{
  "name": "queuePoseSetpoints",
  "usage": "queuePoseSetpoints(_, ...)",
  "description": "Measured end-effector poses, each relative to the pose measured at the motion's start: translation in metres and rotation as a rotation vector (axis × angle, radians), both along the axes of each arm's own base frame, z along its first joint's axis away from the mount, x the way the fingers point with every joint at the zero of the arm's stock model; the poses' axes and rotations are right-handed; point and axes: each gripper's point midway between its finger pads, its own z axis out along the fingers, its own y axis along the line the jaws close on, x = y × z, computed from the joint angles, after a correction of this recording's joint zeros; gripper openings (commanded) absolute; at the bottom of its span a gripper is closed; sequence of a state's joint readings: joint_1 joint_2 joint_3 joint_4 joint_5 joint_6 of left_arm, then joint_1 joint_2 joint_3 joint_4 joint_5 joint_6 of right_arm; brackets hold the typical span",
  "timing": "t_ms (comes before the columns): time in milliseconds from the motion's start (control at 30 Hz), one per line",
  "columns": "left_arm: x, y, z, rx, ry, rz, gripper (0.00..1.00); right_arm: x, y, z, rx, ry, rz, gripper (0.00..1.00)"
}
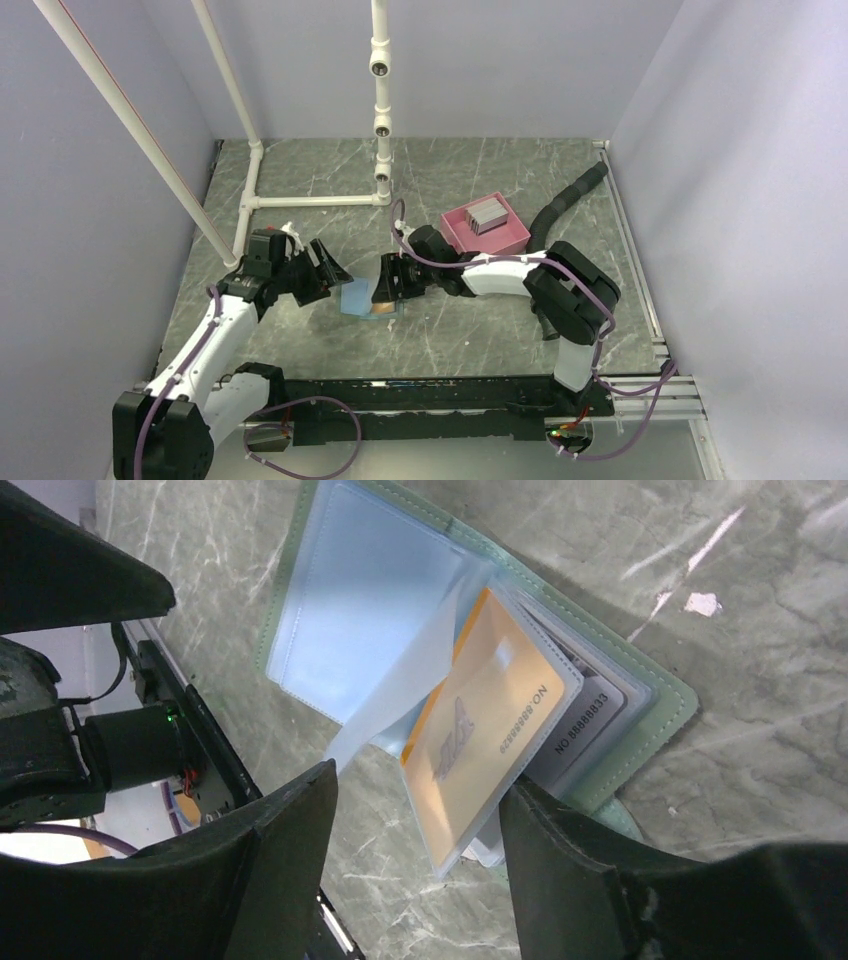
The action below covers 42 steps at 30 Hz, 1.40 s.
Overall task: Put the credit cards into the card holder
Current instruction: Open the card holder at the center of the board.
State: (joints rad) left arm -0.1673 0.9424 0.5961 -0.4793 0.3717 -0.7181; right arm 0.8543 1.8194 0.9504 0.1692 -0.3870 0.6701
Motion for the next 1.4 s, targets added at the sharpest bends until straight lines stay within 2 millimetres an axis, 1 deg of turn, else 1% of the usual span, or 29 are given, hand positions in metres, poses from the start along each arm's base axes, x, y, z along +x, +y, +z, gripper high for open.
queuePoseSetpoints(100, 0.0, -0.006, 0.002, -0.027, 0.006, -0.025, 0.77, 0.0, 0.003, 0.003, 0.013, -0.011, 0.023, 0.73)
queuePoseSetpoints(200, -0.001, -0.007, 0.004, -0.036, 0.003, -0.033, 0.77, 0.009, 0.015, 0.007, 0.026, -0.03, 0.041, 0.75)
queuePoseSetpoints(300, -0.002, -0.007, 0.006, -0.036, -0.004, -0.034, 0.78, 0.017, 0.027, 0.009, 0.036, -0.047, 0.058, 0.79)
queuePoseSetpoints(333, -0.002, -0.007, 0.009, -0.036, -0.008, -0.035, 0.78, 0.018, 0.028, 0.01, 0.037, -0.05, 0.061, 0.8)
queuePoseSetpoints(400, 0.0, -0.007, 0.017, -0.035, -0.023, -0.037, 0.79, 0.017, 0.028, 0.01, 0.034, -0.052, 0.067, 0.82)
queuePoseSetpoints(467, 0.005, -0.008, 0.027, -0.037, -0.054, -0.041, 0.79, 0.016, 0.027, 0.008, 0.027, -0.047, 0.071, 0.88)
queuePoseSetpoints(500, 0.007, -0.008, 0.031, -0.04, -0.069, -0.042, 0.79, 0.014, 0.026, 0.007, 0.02, -0.041, 0.073, 0.93)
queuePoseSetpoints(533, 0.008, -0.009, 0.034, -0.044, -0.08, -0.044, 0.79, 0.014, 0.025, 0.006, 0.015, -0.038, 0.074, 0.96)
queuePoseSetpoints(633, 0.008, -0.015, 0.039, -0.078, -0.088, -0.063, 0.78, 0.011, 0.022, 0.012, 0.016, -0.039, 0.073, 0.96)
queuePoseSetpoints(733, 0.01, -0.026, 0.044, -0.143, -0.099, -0.099, 0.76, 0.009, 0.019, 0.017, 0.021, -0.043, 0.072, 0.96)
queuePoseSetpoints(800, 0.012, -0.032, 0.045, -0.18, -0.099, -0.117, 0.72, 0.008, 0.017, 0.018, 0.022, -0.04, 0.069, 0.88)
queuePoseSetpoints(833, 0.013, -0.034, 0.044, -0.196, -0.094, -0.124, 0.68, 0.007, 0.016, 0.018, 0.02, -0.038, 0.068, 0.84)
queuePoseSetpoints(900, 0.015, -0.039, 0.04, -0.224, -0.077, -0.136, 0.56, 0.006, 0.012, 0.015, 0.013, -0.031, 0.06, 0.76)
queuePoseSetpoints(1000, 0.018, -0.045, 0.027, -0.258, -0.029, -0.146, 0.43, 0.009, 0.005, 0.009, -0.015, -0.026, 0.033, 0.64)
queuePoseSetpoints(1067, 0.019, -0.046, 0.013, -0.267, 0.013, -0.139, 0.35, 0.01, 0.0, 0.005, -0.042, -0.029, 0.02, 0.57)
queuePoseSetpoints(1133, 0.017, -0.045, 0.0, -0.261, 0.053, -0.126, 0.27, 0.012, -0.006, 0.0, -0.08, -0.042, 0.005, 0.54)
queuePoseSetpoints(1200, 0.015, -0.042, -0.014, -0.239, 0.089, -0.105, 0.24, 0.012, -0.013, -0.004, -0.124, -0.058, -0.005, 0.51)
queuePoseSetpoints(1267, 0.014, -0.038, -0.026, -0.215, 0.112, -0.085, 0.22, 0.009, -0.018, -0.004, -0.162, -0.082, -0.002, 0.47)
queuePoseSetpoints(1333, 0.011, -0.034, -0.037, -0.192, 0.133, -0.069, 0.19, 0.004, -0.017, 0.003, -0.164, -0.103, 0.015, 0.39)
queuePoseSetpoints(1400, 0.006, -0.031, -0.049, -0.171, 0.156, -0.057, 0.15, -0.001, -0.012, 0.01, -0.142, -0.113, 0.038, 0.34)
